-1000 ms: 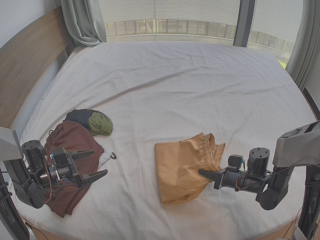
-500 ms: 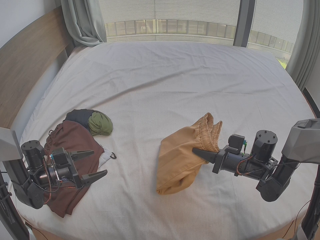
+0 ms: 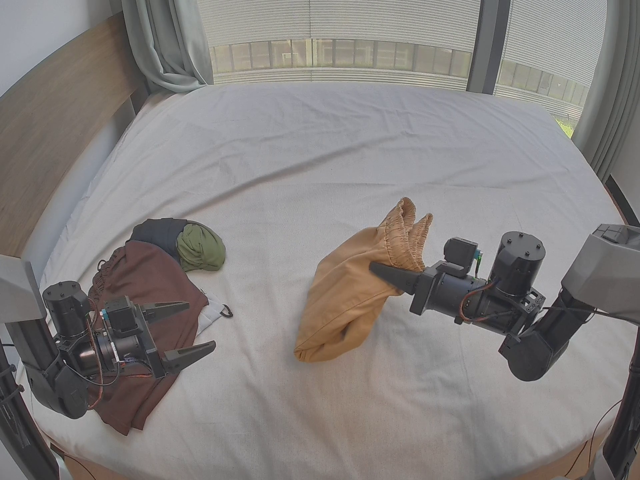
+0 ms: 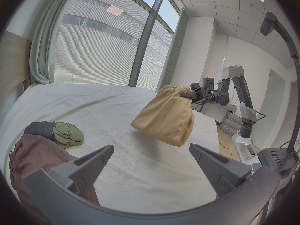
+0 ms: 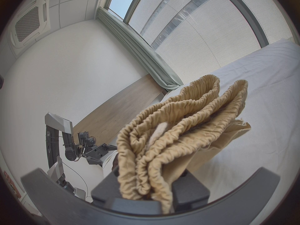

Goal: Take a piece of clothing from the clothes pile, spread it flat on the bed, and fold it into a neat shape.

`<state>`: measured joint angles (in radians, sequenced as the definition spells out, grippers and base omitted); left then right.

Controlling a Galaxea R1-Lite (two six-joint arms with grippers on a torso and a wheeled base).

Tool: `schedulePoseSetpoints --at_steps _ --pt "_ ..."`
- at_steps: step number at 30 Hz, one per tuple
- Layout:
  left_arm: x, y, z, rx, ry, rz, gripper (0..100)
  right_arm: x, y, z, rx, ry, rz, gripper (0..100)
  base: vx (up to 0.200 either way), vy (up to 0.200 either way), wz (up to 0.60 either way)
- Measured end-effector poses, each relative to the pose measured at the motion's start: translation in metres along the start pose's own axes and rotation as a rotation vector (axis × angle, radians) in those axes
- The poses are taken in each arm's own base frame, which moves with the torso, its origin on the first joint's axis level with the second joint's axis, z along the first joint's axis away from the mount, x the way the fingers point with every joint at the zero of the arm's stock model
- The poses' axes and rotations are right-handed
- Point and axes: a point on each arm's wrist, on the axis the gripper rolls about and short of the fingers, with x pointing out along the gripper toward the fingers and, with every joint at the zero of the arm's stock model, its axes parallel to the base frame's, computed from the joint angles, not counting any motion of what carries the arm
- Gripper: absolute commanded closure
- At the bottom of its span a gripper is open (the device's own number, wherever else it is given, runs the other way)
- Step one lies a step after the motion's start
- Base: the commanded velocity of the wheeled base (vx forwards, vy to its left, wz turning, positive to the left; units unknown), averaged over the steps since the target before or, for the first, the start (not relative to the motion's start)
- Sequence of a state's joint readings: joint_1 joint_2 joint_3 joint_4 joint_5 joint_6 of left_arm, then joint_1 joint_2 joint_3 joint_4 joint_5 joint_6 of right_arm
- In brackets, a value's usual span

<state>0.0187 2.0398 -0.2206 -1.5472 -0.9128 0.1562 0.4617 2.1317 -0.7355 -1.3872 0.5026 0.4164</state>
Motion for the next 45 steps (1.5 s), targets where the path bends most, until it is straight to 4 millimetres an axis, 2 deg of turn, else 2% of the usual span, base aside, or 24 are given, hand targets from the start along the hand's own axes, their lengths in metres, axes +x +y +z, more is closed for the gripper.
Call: schedulePoseSetpoints --at_steps 8,21,35,45 --pt "0.000 -0.001 -0.001 -0.003 0.003 -0.001 0 0.019 -0.003 0.021 -0.011 -0.020 0.006 100 0.000 0.000 0.00" --pt "0.000 -0.002 -0.002 -0.008 0.008 -0.006 0 0.042 -0.015 0.037 -0.002 -0.045 0.006 100 0.000 0.000 0.00" --pt "-0.001 -0.002 -0.004 -0.015 0.012 -0.005 0 0.071 -0.038 0.035 0.031 -0.027 -0.013 100 0.000 0.000 0.00" --pt "-0.001 -0.002 -0.005 -0.020 0.017 -0.005 0 0.084 -0.053 0.041 0.027 -0.045 -0.027 100 0.000 0.000 0.00"
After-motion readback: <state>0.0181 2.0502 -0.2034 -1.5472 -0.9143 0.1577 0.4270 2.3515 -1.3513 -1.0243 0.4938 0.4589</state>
